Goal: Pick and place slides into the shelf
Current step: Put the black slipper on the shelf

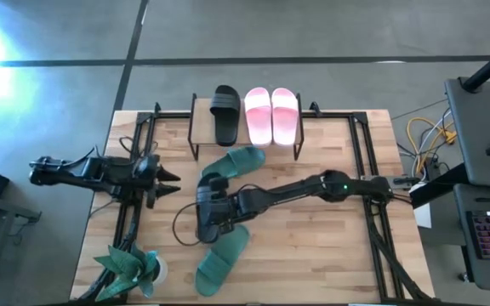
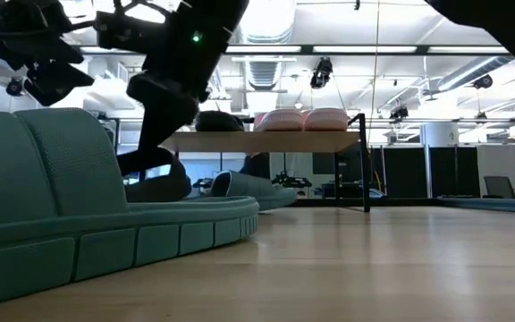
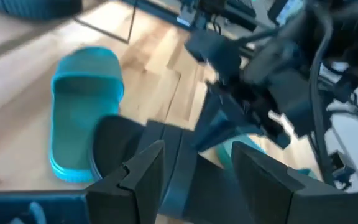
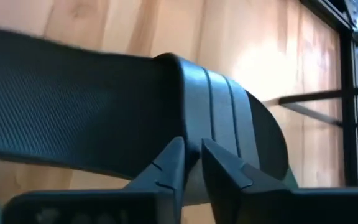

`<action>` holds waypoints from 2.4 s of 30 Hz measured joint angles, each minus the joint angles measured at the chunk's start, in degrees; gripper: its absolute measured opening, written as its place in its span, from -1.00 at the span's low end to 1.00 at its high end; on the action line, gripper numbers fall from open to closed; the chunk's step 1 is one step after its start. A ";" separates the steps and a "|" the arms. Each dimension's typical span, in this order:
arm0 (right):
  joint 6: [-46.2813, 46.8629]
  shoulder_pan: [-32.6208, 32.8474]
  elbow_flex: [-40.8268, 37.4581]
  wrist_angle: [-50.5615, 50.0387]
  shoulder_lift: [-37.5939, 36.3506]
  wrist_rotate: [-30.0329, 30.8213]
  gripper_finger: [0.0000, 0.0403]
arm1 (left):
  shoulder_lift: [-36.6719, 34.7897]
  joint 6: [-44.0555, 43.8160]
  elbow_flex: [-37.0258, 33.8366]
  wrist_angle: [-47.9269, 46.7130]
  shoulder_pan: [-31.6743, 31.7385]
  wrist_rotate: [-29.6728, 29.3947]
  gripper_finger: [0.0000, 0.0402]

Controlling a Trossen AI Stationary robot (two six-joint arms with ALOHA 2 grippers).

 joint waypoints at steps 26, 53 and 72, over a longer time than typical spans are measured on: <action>46.08 4.65 5.03 -13.92 -14.86 26.40 0.12 | 18.48 10.48 0.52 7.30 -5.52 -7.70 -0.14; 71.40 6.02 4.39 -43.09 -22.33 30.10 0.12 | 62.68 -11.41 14.32 1.33 -23.96 -32.41 -0.14; 70.40 6.18 4.31 -43.09 -23.07 29.23 0.12 | 63.70 -11.50 14.88 2.51 -18.03 -39.49 -0.98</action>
